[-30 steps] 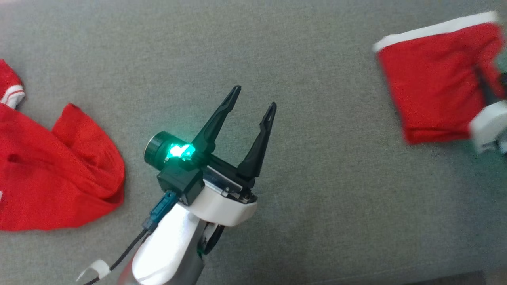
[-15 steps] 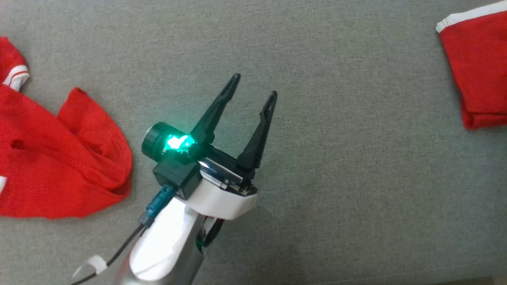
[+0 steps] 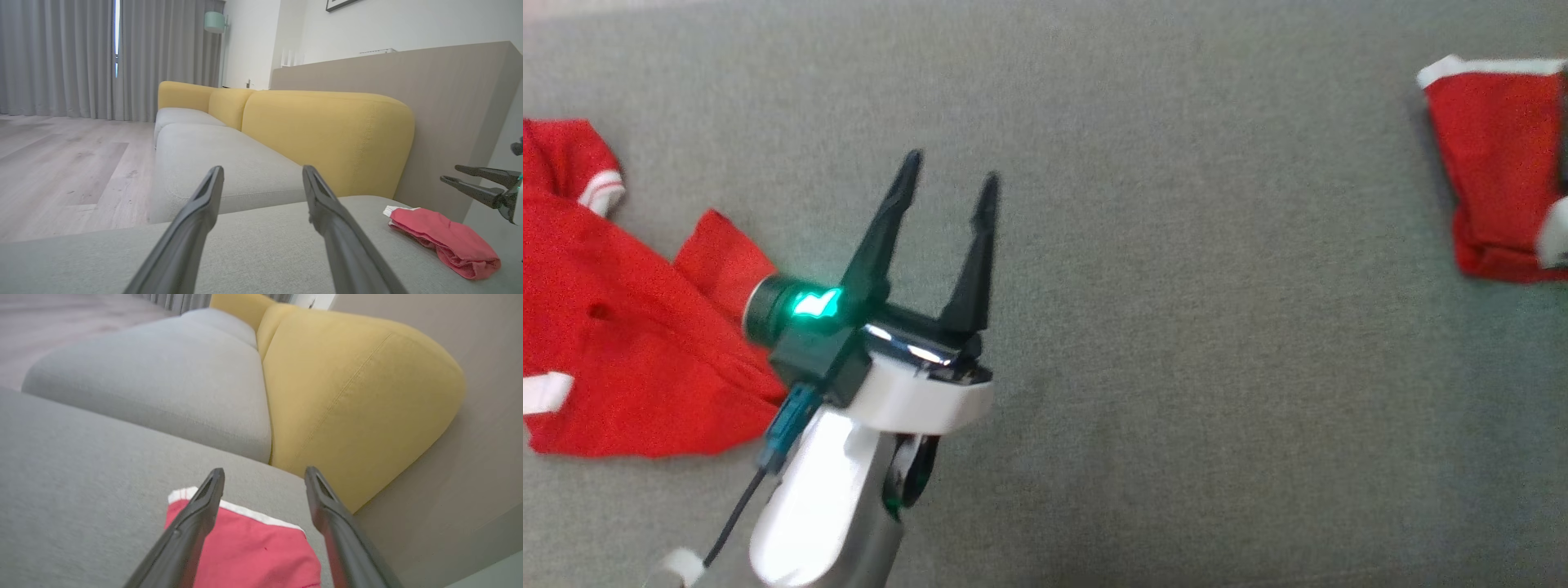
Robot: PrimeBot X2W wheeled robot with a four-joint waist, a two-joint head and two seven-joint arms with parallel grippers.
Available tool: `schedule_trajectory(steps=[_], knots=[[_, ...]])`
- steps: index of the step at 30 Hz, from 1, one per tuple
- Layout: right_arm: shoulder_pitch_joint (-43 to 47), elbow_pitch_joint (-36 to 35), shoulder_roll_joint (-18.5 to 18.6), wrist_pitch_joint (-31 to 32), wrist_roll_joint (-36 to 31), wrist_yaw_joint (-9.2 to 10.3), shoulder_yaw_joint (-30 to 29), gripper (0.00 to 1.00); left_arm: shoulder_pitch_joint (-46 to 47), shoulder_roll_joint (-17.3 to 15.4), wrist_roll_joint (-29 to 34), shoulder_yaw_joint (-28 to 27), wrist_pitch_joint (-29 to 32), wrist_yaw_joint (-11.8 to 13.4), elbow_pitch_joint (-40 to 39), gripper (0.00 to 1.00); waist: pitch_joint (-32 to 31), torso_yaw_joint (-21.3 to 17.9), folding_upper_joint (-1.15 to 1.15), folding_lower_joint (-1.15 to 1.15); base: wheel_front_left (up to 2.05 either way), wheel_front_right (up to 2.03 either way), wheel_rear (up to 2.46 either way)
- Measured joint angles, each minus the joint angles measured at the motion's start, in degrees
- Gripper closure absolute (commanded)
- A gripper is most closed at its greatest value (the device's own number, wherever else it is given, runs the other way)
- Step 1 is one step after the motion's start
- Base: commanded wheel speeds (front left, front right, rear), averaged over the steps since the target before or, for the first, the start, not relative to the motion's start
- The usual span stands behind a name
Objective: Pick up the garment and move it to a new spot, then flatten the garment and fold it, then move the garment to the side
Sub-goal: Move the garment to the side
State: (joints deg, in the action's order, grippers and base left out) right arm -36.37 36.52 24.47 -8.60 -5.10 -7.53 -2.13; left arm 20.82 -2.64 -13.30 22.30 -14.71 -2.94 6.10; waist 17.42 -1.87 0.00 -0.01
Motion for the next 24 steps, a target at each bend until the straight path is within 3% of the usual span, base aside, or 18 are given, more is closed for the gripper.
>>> schedule_trajectory(steps=[14,19,24], knots=[[10.84,-19.85,-18.81,-1.14,4.42,0.0,-1.7,0.0,-8.95,-0.02,0.86,-7.76,0.0,-0.69,-0.59,0.0,-9.11,-0.05,0.0,-0.01,0.0,0.0,0.0],[16.16,-24.63,-20.68,-0.47,6.58,0.0,0.21,0.0,-12.51,-0.04,0.86,-9.67,0.0,-1.16,-0.94,0.0,-11.4,0.12,0.0,-0.01,0.0,0.0,0.0],[23.93,-23.49,-21.23,-3.69,9.16,0.0,-0.01,0.0,-15.17,-0.05,-1.33,-10.48,0.0,-1.19,-0.33,0.0,-12.8,0.66,0.0,0.0,0.0,0.0,0.0]])
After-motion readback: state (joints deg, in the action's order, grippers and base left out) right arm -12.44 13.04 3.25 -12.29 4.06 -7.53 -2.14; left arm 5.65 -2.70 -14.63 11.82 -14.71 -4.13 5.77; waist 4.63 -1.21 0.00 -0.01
